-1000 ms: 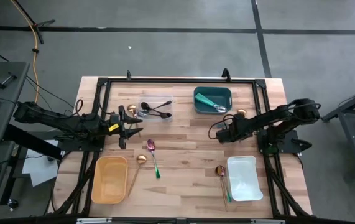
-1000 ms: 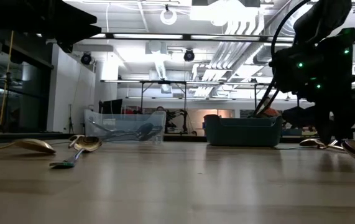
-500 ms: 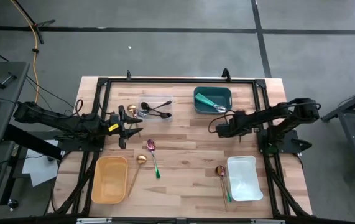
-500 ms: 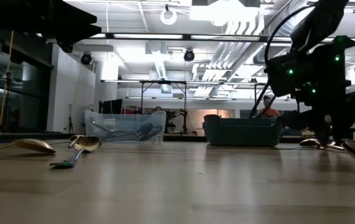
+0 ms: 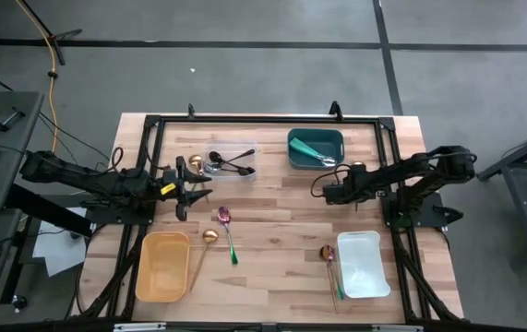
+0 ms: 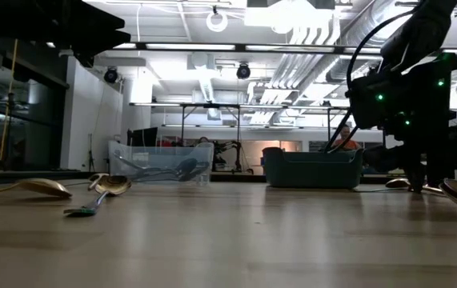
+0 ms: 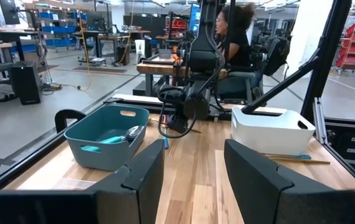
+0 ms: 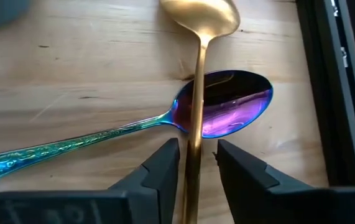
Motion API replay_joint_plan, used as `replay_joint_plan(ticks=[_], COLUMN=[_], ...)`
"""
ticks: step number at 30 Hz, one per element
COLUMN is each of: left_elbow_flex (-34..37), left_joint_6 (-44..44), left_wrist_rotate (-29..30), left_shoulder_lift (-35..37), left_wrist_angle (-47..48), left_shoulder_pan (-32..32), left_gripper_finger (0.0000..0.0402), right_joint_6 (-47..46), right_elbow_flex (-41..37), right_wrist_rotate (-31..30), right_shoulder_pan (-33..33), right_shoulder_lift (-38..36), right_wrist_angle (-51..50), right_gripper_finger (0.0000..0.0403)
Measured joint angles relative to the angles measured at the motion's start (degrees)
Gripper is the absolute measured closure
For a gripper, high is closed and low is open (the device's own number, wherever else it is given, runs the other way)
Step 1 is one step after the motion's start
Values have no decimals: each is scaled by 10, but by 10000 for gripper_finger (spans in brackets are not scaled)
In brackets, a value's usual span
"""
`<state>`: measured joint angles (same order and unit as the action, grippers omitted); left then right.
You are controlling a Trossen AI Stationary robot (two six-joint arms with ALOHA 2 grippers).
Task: Sort silverware by color (type)
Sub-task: Put the gold spoon into the yellow bin
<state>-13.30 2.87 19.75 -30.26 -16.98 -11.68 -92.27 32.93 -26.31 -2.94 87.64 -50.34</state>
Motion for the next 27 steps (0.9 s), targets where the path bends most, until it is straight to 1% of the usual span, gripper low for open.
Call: replay_joint_plan(ticks=[2, 5, 7, 11, 16, 21, 27], left_elbow_flex=[0, 0, 0, 0, 0, 0, 0], left_joint_6=[0, 1, 8, 11, 11, 11, 10], left_wrist_rotate=[0, -1, -2, -12, -12, -12, -12], left_shoulder_lift=[0, 0, 0, 0, 0, 0, 0], left_wrist_angle=[0, 1, 1, 2, 2, 1, 2], left_shoulder_pan=[0, 0, 0, 0, 0, 0, 0], left_gripper_finger=[243, 243, 243, 243, 243, 243, 243], right_joint_6=[0, 1, 3, -3, -3, -3, -2], right_elbow_flex=[0, 0, 0, 0, 0, 0, 0], right_wrist_rotate=[1, 2, 2, 1, 2, 3, 4], right_shoulder_pan=[0, 0, 2, 4, 4, 5, 5], right_shoulder_lift=[0, 0, 0, 0, 0, 0, 0], right_wrist_angle=[2, 2, 2, 1, 0, 1, 4], right_gripper_finger=[319, 372, 388, 372, 389, 385, 389])
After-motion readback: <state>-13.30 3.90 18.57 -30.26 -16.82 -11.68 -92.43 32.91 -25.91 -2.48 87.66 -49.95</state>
